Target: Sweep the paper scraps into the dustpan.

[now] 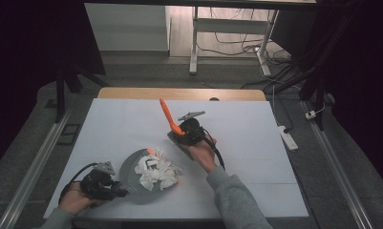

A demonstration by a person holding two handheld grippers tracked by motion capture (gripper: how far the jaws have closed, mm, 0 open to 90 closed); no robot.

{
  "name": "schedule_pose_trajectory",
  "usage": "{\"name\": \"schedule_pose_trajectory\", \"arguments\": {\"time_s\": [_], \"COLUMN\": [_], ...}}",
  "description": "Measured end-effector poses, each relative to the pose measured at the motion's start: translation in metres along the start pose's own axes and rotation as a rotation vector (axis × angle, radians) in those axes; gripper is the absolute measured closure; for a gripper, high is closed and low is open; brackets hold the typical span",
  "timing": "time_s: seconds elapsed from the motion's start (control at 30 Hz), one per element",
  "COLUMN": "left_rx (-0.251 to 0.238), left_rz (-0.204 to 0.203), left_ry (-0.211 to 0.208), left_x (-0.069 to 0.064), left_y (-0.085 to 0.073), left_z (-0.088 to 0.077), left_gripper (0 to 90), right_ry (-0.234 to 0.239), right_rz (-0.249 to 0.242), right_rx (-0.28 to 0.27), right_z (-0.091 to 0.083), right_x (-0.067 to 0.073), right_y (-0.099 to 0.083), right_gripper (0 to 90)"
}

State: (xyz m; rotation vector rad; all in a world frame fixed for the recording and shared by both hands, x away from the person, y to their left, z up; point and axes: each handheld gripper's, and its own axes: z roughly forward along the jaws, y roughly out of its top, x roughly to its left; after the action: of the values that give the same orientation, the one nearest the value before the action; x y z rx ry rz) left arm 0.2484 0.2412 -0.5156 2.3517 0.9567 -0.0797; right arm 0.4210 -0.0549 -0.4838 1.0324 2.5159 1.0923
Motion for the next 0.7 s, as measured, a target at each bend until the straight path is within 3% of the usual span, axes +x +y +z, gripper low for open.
{"name": "schedule_pose_trajectory", "arguments": {"time_s": [0.43, 0.6, 0.7], "left_rx": [0.003, 0.003, 0.015], "left_rz": [-0.001, -0.003, 0.005], "left_ry": [0.007, 0.009, 0.019], "left_x": [-0.001, -0.002, -0.003], "left_y": [0.002, 0.004, 0.006], "left_z": [0.001, 0.003, 0.004], "left_gripper": [62.0, 62.0, 62.0], "right_ry": [0.042, 0.092, 0.137], "right_rz": [-0.002, 0.002, -0.027], "right_rx": [0.041, 0.05, 0.049], "right_z": [0.018, 0.025, 0.026], "right_x": [0.016, 0.036, 0.056], "right_y": [-0.007, -0.006, -0.005], "right_gripper": [70.7, 70.8, 70.8]}}
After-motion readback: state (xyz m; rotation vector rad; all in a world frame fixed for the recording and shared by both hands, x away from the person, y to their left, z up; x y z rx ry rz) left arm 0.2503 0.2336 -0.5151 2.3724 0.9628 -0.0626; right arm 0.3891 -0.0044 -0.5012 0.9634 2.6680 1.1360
